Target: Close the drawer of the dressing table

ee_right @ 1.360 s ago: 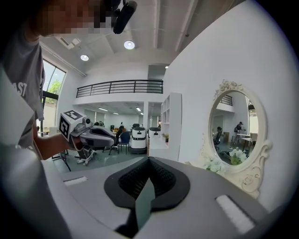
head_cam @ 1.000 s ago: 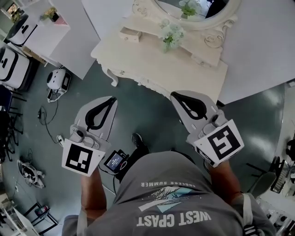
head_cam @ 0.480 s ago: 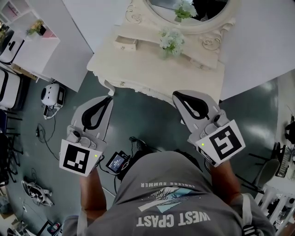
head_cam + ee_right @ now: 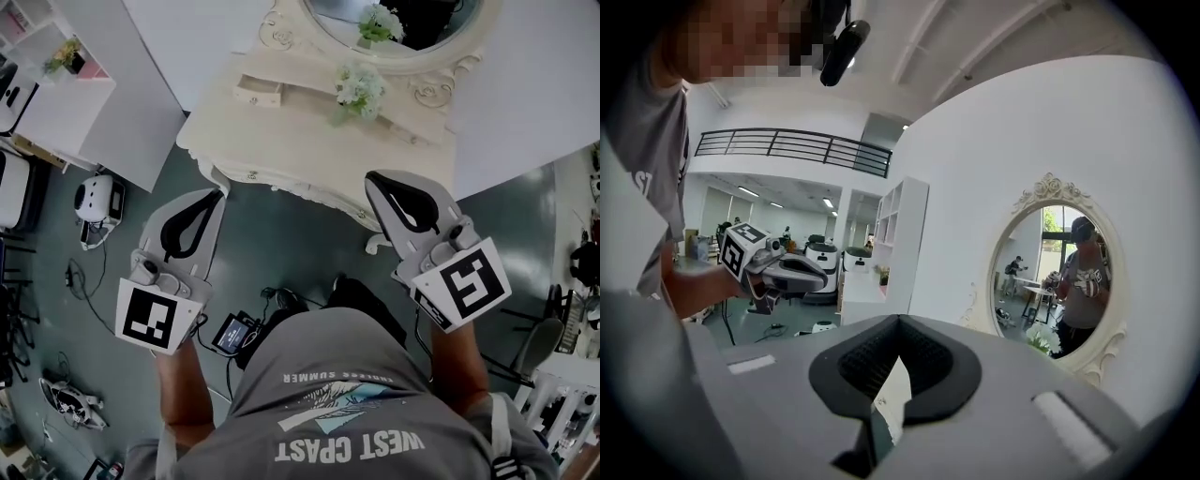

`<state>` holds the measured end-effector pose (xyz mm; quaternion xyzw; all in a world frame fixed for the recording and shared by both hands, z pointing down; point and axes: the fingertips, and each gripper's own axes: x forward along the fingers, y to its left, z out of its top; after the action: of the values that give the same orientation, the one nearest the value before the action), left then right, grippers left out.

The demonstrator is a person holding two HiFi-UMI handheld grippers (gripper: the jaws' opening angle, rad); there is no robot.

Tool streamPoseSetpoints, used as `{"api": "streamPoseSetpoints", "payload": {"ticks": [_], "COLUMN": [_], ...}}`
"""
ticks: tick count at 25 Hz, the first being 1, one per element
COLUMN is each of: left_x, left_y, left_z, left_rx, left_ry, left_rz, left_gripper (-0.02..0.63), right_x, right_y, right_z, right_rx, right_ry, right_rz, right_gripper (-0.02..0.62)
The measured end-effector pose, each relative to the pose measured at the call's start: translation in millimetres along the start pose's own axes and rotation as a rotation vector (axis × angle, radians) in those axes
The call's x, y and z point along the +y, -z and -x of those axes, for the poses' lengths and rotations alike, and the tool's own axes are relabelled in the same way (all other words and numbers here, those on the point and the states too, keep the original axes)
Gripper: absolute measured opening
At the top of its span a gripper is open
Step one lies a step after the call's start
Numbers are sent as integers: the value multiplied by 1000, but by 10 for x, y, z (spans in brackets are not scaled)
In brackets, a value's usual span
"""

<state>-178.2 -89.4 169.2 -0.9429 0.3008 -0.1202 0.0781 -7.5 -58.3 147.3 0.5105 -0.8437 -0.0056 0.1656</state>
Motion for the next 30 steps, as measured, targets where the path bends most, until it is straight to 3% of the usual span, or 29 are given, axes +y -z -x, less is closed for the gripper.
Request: {"api": "streamPoseSetpoints", "payload": {"ticks": [17,30], "left_x": [717,1089], "left_y": [329,727], "left_z": [345,-198], "left_rx": [97,189], "left_ry": [-278,-333], "left_rz": [63,113], "left_gripper": [3,3], "right_x": [-41,-416], "right_y": [-283,25], "right_z": [-1099,-1686], "right_rx": [-101,-61], "right_ry": [-225,-323], "right_rz": [121,105], "right_gripper": [2,2]}}
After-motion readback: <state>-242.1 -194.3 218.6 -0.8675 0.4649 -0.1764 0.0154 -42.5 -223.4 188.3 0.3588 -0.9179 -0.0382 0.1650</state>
